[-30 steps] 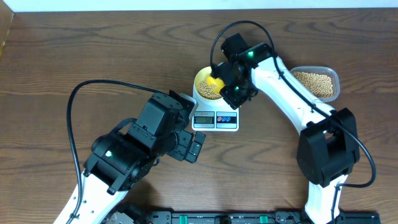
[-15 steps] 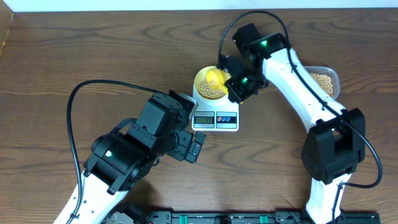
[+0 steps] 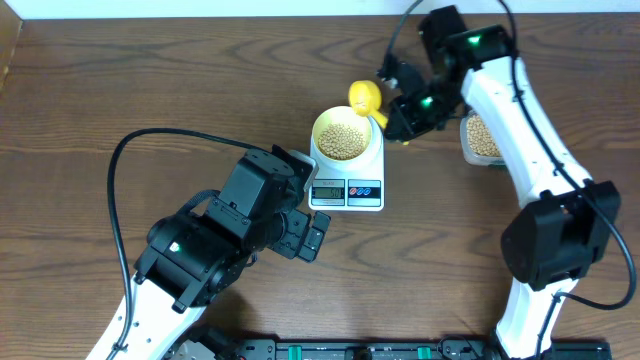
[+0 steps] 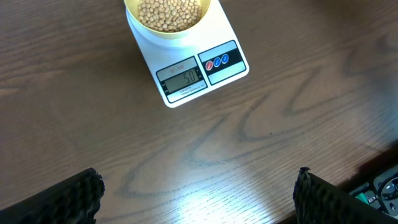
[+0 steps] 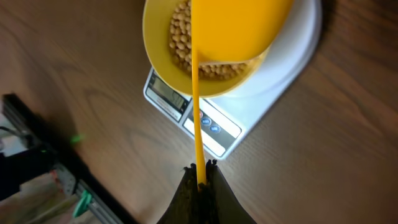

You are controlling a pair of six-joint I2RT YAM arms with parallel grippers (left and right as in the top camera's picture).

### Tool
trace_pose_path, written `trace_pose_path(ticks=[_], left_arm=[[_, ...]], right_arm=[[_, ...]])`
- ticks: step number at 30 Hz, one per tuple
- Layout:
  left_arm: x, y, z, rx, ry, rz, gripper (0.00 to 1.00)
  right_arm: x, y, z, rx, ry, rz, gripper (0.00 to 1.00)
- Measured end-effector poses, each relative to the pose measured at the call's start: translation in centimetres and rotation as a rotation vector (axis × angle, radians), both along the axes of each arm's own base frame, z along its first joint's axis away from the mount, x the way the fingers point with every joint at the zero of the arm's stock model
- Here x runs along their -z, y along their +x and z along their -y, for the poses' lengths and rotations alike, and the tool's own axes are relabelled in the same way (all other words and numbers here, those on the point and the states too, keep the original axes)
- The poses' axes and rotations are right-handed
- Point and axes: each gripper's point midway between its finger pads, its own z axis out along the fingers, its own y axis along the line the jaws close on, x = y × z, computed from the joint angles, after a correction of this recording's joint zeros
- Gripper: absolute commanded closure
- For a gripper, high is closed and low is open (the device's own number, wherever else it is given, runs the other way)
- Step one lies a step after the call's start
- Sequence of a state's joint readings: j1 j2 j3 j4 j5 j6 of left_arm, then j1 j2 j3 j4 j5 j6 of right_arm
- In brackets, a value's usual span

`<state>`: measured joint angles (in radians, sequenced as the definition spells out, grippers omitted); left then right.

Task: Scoop item into bowl and weigh 50g on scale
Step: 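Lift the emptied yellow scoop up and away from the bowl, right gripper, then move the scoop right to the clear soybean tub with the right gripper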

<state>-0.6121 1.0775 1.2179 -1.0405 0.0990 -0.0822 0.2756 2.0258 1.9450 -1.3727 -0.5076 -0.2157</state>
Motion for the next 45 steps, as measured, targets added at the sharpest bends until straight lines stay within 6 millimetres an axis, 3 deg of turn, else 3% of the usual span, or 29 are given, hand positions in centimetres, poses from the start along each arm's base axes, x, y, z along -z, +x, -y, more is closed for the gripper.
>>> trace_pose_path(ticks=[9, 27, 31, 37, 40, 45], left_arm=[[0.0, 0.0, 0.0, 0.000, 0.000, 0.000, 0.00], [0.0, 0.0, 0.0, 0.000, 0.000, 0.000, 0.00], [0.0, 0.0, 0.0, 0.000, 0.000, 0.000, 0.00], [0.0, 0.0, 0.0, 0.000, 0.000, 0.000, 0.00], [0.0, 0.0, 0.0, 0.000, 0.000, 0.000, 0.00], [0.0, 0.0, 0.0, 0.000, 0.000, 0.000, 0.00]], right_arm=[[-1.7, 0.5, 4.2, 0.118, 0.064, -0.040, 0.99], [-2.8, 1.9, 4.1, 0.119, 0.161, 0.017, 0.99], [-3.4, 2.9, 6.6, 0.192, 0.205, 0.017, 0.99], [-4.9, 3.7, 13.1, 0.349, 0.231, 0.050, 0.99], [-6.2, 2.8, 16.3, 0.419, 0.231, 0.063, 0.98], [-7.4, 0.2, 19.3, 0.477, 0.228, 0.032, 0.98]])
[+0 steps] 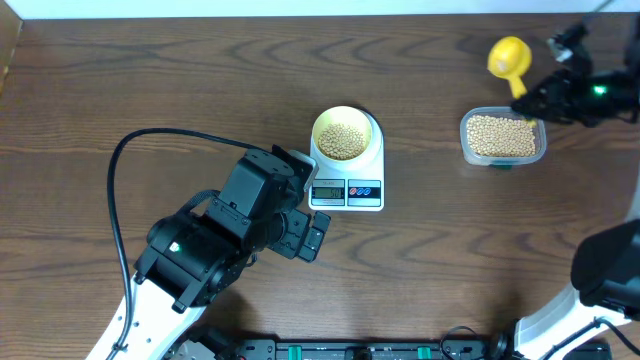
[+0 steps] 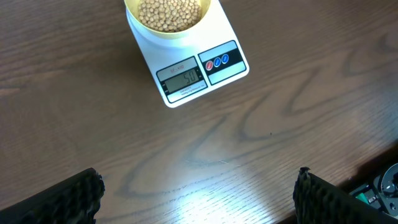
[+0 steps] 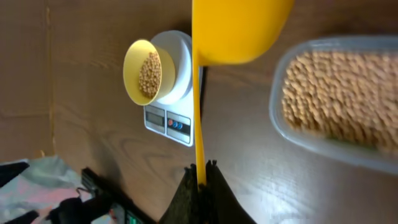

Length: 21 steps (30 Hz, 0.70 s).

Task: Scoop item into bowl and weigh 50g on scale
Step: 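Move the scoop right to the clear soybean tub with the right gripper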

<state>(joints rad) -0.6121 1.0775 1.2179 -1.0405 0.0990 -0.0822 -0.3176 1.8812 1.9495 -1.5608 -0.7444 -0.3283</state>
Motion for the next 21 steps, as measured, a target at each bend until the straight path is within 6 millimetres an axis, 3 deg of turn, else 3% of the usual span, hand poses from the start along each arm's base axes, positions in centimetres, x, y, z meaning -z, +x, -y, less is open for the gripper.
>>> trace_pose_path(ticks=[4, 9, 21], left_arm=[[0.0, 0.0, 0.0, 0.000, 0.000, 0.000, 0.00], [0.0, 0.0, 0.0, 0.000, 0.000, 0.000, 0.00], [0.0, 0.0, 0.0, 0.000, 0.000, 0.000, 0.00]], right_arm=[[0.3, -1.4, 1.3, 0.004, -0.020, -0.043, 0.99], [1.2, -1.8, 2.1, -0.007, -0.075, -0.059, 0.99], [8.0, -2.9, 3.1, 0.004, -0.136, -0.178, 0.98]])
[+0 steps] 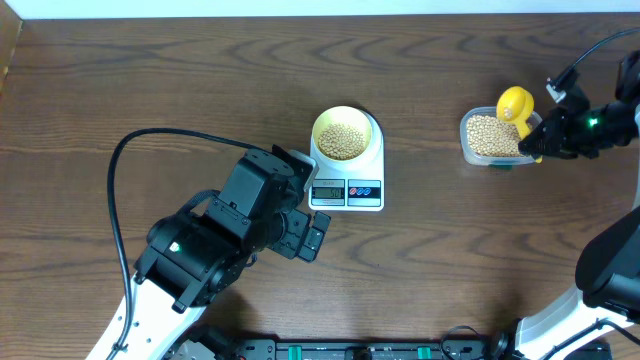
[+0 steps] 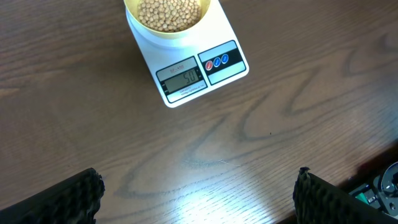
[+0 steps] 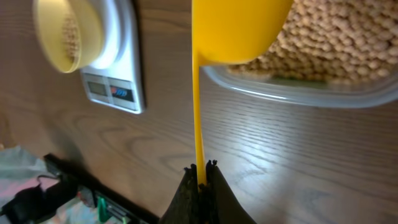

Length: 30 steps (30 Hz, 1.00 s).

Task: Scoop item into bowl and weigh 50g on scale
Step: 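Move the scoop right to the clear soybean tub with the right gripper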

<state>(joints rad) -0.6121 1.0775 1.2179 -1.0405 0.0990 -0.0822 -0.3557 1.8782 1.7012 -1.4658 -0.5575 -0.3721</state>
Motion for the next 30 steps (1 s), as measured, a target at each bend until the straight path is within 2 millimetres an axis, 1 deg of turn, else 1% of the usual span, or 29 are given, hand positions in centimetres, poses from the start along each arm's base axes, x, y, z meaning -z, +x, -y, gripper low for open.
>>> trace_pose_path(ticks=[3, 6, 14, 18, 25, 30], left_arm=[[0.0, 0.0, 0.0, 0.000, 0.000, 0.000, 0.00], [0.0, 0.0, 0.0, 0.000, 0.000, 0.000, 0.00], [0.0, 0.0, 0.0, 0.000, 0.000, 0.000, 0.00], [0.0, 0.0, 0.0, 0.000, 0.000, 0.000, 0.00], [0.0, 0.0, 0.0, 0.000, 0.000, 0.000, 0.00], [0.0, 0.0, 0.0, 0.000, 0.000, 0.000, 0.00]], right_arm=[[1.3, -0.2, 0.6, 0.027, -0.045, -0.036, 0.99], [2.2, -0.5, 1.3, 0.056, -0.089, -0.072, 0.98], [3.0, -1.1, 2.5, 0.107, -0.192, -0.141, 0.99], [3.3, -0.8, 1.9, 0.107, -0.252, -0.156, 0.98], [3.8, 0.0, -0.4, 0.068, -0.377, -0.161, 0.98], [4.0, -0.1, -0.5, 0.093, -0.504, -0.185, 0.98]])
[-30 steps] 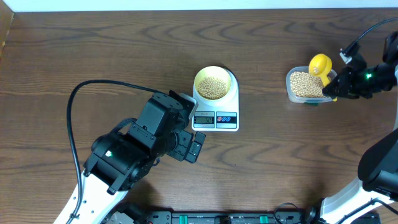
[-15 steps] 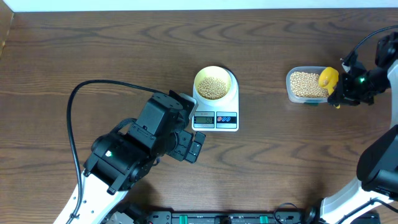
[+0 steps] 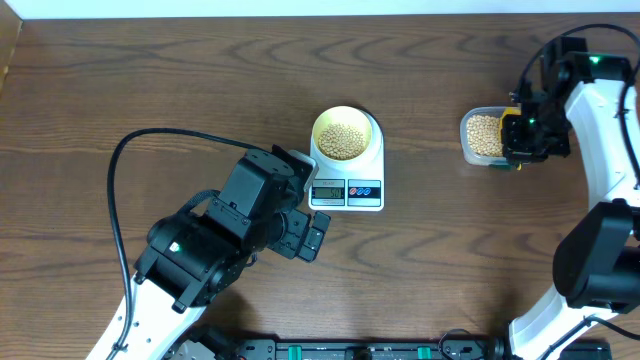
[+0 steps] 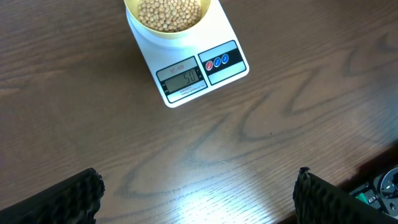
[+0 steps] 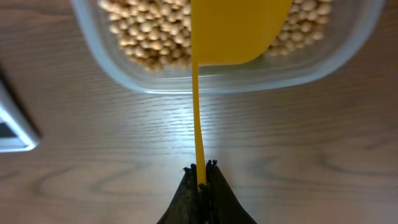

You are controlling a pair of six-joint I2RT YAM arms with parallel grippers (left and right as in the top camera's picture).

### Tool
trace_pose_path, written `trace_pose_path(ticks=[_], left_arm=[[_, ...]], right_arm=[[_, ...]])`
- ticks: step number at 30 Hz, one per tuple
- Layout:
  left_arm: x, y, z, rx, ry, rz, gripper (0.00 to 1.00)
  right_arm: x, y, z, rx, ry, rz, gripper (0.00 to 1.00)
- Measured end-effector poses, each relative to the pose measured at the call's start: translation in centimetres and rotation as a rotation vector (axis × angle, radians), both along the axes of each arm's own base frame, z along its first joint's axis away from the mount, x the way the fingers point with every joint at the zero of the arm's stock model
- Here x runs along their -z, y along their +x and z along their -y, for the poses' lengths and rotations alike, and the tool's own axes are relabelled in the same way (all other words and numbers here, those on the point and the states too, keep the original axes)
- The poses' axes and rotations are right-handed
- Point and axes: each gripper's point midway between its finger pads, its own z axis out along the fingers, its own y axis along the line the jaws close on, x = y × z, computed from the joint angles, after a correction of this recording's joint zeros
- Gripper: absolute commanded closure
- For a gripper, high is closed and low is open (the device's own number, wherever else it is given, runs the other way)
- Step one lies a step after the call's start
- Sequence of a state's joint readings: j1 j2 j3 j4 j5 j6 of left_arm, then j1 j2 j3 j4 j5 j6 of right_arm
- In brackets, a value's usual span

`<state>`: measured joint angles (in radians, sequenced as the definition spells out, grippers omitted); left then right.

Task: Scoop item into bowl and weigh 50g on scale
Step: 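Move the scoop right to the clear soybean tub with the right gripper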

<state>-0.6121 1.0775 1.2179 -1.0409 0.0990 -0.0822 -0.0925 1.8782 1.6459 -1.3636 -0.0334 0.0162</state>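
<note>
A yellow bowl (image 3: 343,135) full of soybeans stands on the white scale (image 3: 347,190), whose display (image 4: 185,78) reads about 50. At the far right a clear tub of soybeans (image 3: 483,137) sits on the table. My right gripper (image 5: 199,167) is shut on the thin handle of the yellow scoop (image 5: 236,28), whose cup hangs over the tub (image 5: 155,50). In the overhead view the right gripper (image 3: 525,135) covers the tub's right half. My left gripper (image 4: 196,190) is open over bare table in front of the scale, holding nothing.
The left arm (image 3: 220,240) and its black cable (image 3: 130,160) occupy the front left of the wooden table. A black rail (image 3: 360,350) runs along the front edge. The right arm (image 3: 600,150) reaches in along the right side.
My right gripper has turned and moved over the tub, with the scoop's cup now directly above the beans instead of at the tub's edge. The left gripper, bowl and scale are unchanged.
My right gripper first held the scoop over the bowl on the scale, which read about 50. Then it was far to the right, beyond the tub, then at the tub's right edge. Now the scoop hangs over the tub. The left gripper stayed open throughout.
</note>
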Motion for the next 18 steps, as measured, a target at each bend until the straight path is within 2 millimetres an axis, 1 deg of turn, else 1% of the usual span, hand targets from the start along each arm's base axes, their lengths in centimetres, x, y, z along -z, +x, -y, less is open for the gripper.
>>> trace_pose_path(ticks=[4, 11, 15, 18], left_arm=[[0.0, 0.0, 0.0, 0.000, 0.000, 0.000, 0.00], [0.0, 0.0, 0.0, 0.000, 0.000, 0.000, 0.00], [0.0, 0.0, 0.0, 0.000, 0.000, 0.000, 0.00], [0.0, 0.0, 0.0, 0.000, 0.000, 0.000, 0.00]], right_arm=[[0.0, -0.1, 0.5, 0.033, -0.089, -0.009, 0.98], [-0.2, -0.2, 0.9, 0.077, -0.172, -0.013, 0.98], [-0.4, -0.5, 1.4, 0.105, -0.250, -0.019, 0.98], [-0.5, -0.5, 1.1, 0.107, -0.280, -0.014, 0.98]])
